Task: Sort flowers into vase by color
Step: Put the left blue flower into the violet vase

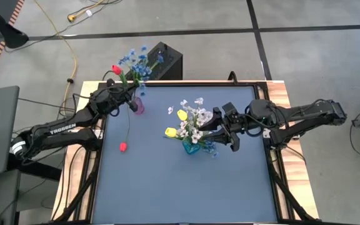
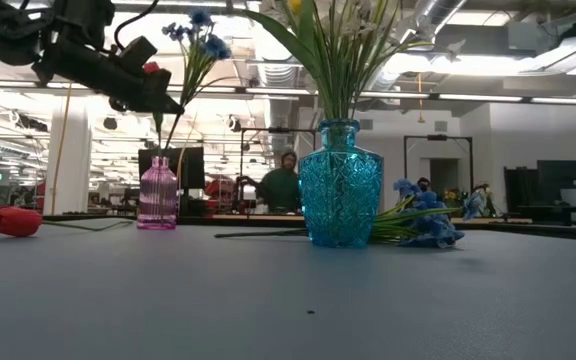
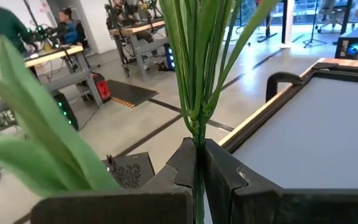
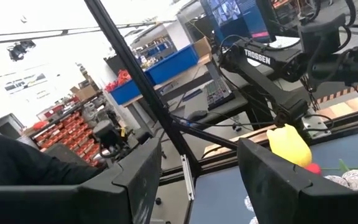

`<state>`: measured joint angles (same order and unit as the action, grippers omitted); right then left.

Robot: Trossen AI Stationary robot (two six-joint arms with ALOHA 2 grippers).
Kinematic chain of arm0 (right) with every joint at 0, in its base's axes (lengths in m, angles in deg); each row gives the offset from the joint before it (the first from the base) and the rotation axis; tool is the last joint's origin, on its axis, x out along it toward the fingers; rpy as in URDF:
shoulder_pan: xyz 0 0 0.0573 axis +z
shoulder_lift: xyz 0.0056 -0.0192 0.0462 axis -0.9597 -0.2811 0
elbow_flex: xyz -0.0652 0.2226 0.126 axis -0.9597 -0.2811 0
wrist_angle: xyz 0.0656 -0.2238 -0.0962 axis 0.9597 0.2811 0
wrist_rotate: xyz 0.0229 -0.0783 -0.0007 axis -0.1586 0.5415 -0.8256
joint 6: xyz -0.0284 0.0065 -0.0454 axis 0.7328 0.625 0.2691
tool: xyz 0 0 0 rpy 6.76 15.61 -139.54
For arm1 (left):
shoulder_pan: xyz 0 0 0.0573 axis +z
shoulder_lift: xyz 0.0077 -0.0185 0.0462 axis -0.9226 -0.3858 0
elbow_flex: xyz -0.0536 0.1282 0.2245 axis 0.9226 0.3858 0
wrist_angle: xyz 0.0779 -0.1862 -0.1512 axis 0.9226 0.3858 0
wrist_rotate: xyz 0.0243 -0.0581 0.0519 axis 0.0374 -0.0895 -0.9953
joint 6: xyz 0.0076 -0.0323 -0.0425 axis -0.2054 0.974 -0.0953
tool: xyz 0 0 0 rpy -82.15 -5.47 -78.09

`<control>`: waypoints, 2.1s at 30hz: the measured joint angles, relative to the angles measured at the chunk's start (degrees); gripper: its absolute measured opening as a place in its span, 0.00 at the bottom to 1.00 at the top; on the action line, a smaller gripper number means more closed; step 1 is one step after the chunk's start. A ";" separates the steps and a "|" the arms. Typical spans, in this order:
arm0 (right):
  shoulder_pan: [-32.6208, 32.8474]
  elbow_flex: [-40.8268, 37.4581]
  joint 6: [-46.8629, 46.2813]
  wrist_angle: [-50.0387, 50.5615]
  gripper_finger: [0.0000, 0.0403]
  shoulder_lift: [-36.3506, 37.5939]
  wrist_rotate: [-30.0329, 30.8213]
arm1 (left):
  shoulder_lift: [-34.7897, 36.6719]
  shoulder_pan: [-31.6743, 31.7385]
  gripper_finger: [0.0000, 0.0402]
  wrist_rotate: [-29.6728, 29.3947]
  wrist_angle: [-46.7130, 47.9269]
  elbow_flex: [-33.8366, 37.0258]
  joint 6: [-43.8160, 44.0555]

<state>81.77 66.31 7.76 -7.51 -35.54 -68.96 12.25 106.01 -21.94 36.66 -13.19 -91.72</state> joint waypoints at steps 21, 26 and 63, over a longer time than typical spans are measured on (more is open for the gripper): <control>7.44 0.07 -13.03 18.41 0.48 5.73 -6.23 | -2.44 0.04 0.00 3.49 0.69 0.28 0.92; 10.51 0.07 -18.79 36.66 0.42 9.00 -4.35 | -2.84 -0.02 0.00 4.50 0.28 0.28 1.70; 12.13 0.04 -19.63 47.44 0.29 12.35 5.81 | -2.71 -0.04 0.03 -0.64 -7.06 8.10 5.00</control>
<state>93.90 66.35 -11.87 39.93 -23.19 -63.14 9.54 105.96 -22.58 29.60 -5.09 -86.72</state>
